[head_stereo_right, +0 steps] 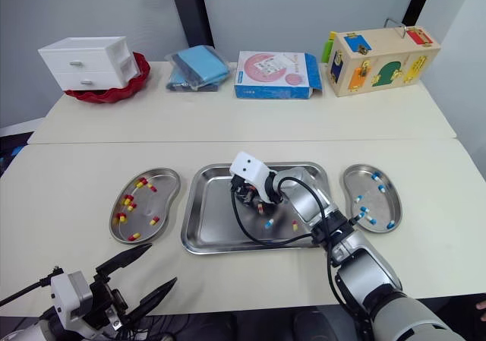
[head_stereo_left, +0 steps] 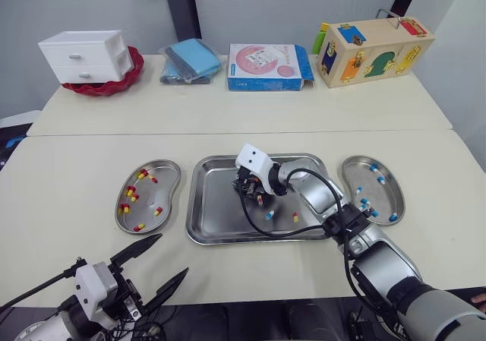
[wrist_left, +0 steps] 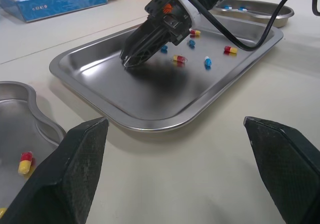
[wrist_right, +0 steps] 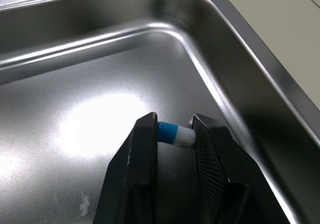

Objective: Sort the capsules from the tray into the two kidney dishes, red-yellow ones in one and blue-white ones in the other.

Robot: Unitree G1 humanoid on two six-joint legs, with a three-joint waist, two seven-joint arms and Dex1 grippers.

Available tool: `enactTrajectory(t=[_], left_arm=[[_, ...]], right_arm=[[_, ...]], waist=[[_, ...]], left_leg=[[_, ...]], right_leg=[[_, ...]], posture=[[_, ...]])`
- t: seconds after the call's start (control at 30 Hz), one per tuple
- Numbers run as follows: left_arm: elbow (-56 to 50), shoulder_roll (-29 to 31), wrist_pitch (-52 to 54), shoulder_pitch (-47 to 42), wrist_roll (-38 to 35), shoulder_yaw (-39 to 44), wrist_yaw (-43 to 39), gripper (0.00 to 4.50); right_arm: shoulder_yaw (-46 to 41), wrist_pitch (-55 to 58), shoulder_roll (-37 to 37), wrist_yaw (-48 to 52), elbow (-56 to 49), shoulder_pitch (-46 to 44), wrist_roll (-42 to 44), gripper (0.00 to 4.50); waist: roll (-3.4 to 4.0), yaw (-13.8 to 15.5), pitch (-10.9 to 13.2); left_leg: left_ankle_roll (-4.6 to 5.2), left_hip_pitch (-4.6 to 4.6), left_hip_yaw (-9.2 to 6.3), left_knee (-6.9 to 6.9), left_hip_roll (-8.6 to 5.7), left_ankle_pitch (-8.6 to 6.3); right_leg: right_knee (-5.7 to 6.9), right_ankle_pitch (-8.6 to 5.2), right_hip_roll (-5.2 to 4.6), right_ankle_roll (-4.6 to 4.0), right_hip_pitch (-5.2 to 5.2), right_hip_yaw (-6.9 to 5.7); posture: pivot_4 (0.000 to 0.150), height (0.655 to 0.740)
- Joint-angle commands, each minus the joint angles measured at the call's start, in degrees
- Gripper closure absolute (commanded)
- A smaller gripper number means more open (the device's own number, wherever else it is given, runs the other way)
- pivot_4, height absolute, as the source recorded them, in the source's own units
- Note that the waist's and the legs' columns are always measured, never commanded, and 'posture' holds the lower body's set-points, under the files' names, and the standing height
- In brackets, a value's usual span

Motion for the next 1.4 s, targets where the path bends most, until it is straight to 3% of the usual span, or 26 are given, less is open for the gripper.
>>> enactTrajectory(t=[0.03, 0.2, 0.33, 0.53, 0.77, 1.17, 1.4], left_arm=[[-1.2, 0.4, -0.4, 0.2, -0.5, 1.0, -0.4, 0.00], [-0.9, 0.4, -0.8, 0.6, -0.4, 0.9, -1.0, 0.00], [0.0, 0.7, -1.5, 0.2, -0.2, 0.4, -2.9, 0.00], [1.7, 2.2, -2.4, -2.5, -0.4, -1.4, -7.5, 0.00], [5.7, 4.7, -3.2, -9.8, -1.5, -4.2, -14.3, 0.00], [8.4, 5.0, -4.4, -11.8, -2.2, -6.0, -21.2, 0.00], [9.6, 4.8, -4.8, -12.3, -2.1, -5.9, -21.6, 0.00]], right_arm=[[0.8, 0.4, 0.1, 0.5, -0.8, 1.4, -0.7, 3.40], [-0.3, 0.7, -0.2, 0.8, -3.3, 1.0, -0.4, 3.40], [-4.5, 6.8, -3.4, 4.6, -15.9, 1.3, 4.6, 3.40], [-13.0, 15.1, -15.0, 9.3, -32.4, 5.9, 12.1, 3.40], [-26.0, 17.6, -33.5, 13.9, -44.1, 19.2, 18.9, 3.40], [-44.7, 13.5, -47.3, 13.6, -39.3, 39.3, 20.7, 3.40], [-44.5, 9.8, -48.5, 10.5, -32.6, 40.6, 19.1, 3.40]], waist=[[0.00, 0.0, 0.0], [0.00, 0.0, 0.0], [0.05, 0.2, 0.0], [0.03, 0.8, 0.0], [0.08, 1.7, 0.1], [0.05, 1.8, 0.0], [0.05, 1.7, 0.0]], left_leg=[[0.00, 0.00, 0.00, 0.00, 0.00, 0.00], [0.00, 0.00, 0.00, 0.00, 0.00, 0.00], [0.00, -0.08, -0.01, 0.00, -0.01, 0.00], [0.00, -0.12, -0.08, 0.00, -0.03, 0.00], [0.01, -0.13, -0.05, -0.01, -0.06, 0.00], [0.02, -0.10, 0.07, 0.05, -0.09, -0.01], [0.03, 0.00, 0.09, 0.04, -0.08, 0.00]], right_leg=[[0.00, 0.00, 0.00, 0.00, 0.00, 0.00], [0.00, 0.00, 0.00, 0.00, 0.00, 0.00], [-0.01, 0.00, 0.00, 0.00, -0.05, 0.00], [-0.07, 0.00, -0.01, 0.00, -0.01, -0.08], [-0.11, -0.01, -0.01, -0.01, 0.00, -0.06], [-0.14, 0.00, -0.03, 0.00, 0.07, 0.07], [-0.11, 0.00, -0.01, 0.00, 0.14, 0.10]], posture=[[0.150, 0.7400], [0.150, 0.7400], [0.150, 0.7400], [0.150, 0.7400], [0.150, 0.7400], [0.150, 0.7400], [0.150, 0.7400]])
